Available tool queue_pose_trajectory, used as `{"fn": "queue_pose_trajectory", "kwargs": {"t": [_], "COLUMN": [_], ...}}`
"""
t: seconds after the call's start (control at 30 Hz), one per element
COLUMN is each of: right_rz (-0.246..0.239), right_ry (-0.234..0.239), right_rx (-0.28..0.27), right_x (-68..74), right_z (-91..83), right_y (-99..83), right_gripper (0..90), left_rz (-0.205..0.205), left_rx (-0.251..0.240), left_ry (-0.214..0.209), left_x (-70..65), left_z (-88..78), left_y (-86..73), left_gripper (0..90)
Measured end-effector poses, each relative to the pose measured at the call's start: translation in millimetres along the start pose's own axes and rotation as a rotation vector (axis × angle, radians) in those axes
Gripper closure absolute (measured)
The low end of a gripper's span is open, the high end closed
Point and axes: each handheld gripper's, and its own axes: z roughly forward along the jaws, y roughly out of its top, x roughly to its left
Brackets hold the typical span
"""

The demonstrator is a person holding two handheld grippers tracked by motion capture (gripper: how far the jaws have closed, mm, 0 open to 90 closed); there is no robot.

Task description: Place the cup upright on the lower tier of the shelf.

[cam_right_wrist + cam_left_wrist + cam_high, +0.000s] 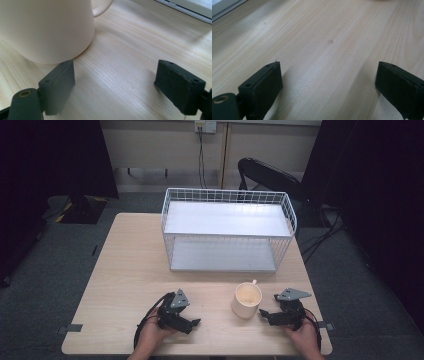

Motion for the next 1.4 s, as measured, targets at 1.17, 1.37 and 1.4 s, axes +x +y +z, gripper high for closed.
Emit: {"fn": "queue_pose_trajectory", "kwargs": {"t": [1.17,1.37,1.4], "right_rz": [0.012,0.003,0.005], "right_ry": [0.035,0.046,0.049], "right_rx": [-0.022,-0.037,-0.039], "right_x": [-12.8,-10.5,-10.2], "right_z": [-50.3,-56.8,-57.6], "right_y": [43.2,56.4,58.2], "right_gripper": [17.5,17.6,17.6], "left_rz": [0.002,-0.001,0.0], "left_rx": [0.0,-0.001,0.0], "left_ry": [0.002,0.002,0.002], "left_x": [0.1,-0.2,-0.1], "left_z": [0.0,0.0,0.0], "left_y": [0.0,0.0,0.0], "left_gripper": [6.8,6.8,6.8]}}
